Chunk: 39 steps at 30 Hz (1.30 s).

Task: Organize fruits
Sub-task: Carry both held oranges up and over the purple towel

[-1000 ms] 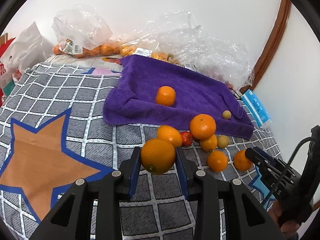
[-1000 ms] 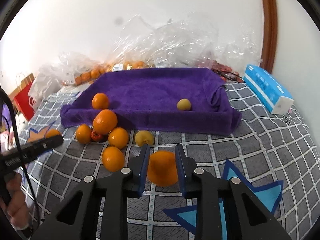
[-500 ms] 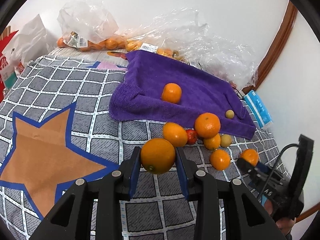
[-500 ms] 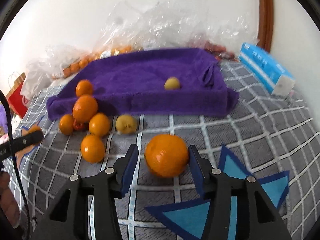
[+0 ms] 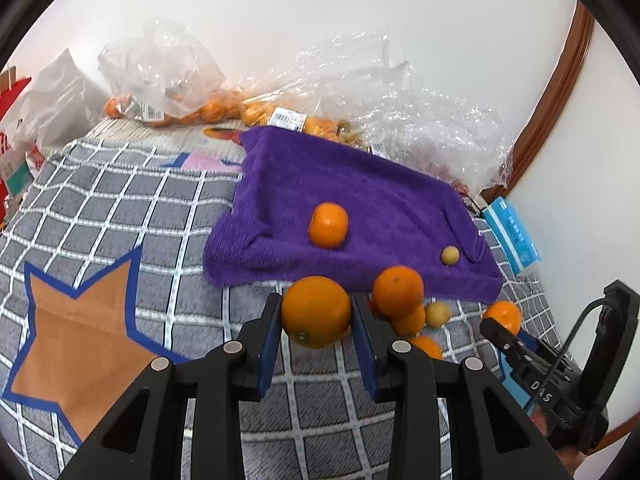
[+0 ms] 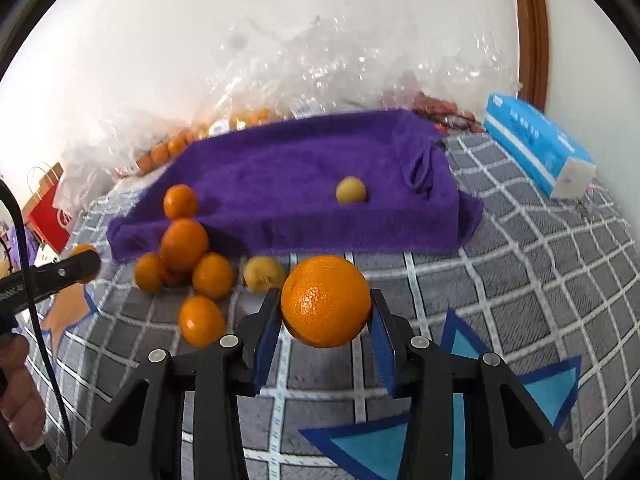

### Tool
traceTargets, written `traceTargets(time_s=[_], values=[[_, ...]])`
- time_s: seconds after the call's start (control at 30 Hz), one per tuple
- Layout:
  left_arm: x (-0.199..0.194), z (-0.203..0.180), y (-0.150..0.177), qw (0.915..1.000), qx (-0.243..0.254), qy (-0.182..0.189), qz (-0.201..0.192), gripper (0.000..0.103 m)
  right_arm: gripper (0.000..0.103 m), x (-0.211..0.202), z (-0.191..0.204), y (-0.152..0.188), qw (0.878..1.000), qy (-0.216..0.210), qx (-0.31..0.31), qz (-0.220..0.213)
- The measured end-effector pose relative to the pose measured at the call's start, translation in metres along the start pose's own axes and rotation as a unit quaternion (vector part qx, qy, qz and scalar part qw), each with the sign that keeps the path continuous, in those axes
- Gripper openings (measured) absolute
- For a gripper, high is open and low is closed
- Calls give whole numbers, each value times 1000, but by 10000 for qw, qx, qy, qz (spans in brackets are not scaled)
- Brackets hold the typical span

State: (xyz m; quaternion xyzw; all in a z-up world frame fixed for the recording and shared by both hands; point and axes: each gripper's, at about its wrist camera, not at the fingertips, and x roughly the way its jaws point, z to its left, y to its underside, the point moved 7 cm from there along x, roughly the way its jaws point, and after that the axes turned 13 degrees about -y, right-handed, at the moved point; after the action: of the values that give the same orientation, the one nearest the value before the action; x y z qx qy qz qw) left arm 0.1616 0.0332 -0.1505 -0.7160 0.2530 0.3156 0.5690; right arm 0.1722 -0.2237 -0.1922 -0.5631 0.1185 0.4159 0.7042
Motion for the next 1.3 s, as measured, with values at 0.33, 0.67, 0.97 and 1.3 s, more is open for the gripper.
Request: traceTargets(time_s=[0.33, 0.67, 0.97, 1.3], values=[[5, -6, -33, 9998, 18, -62, -193, 32, 42, -2, 6, -46, 9991, -76, -196, -371], [28, -5, -72, 9993, -133, -176, -303, 32, 42, 5, -2, -89, 9975, -53, -231, -667], [61, -4, -90, 9983, -241, -395, -368, 32, 42, 27, -18, -119, 9968, 57, -222, -766], [79, 0, -73, 9983, -145, -499, -281, 32, 42, 59, -46, -102, 9986, 160, 85, -489]])
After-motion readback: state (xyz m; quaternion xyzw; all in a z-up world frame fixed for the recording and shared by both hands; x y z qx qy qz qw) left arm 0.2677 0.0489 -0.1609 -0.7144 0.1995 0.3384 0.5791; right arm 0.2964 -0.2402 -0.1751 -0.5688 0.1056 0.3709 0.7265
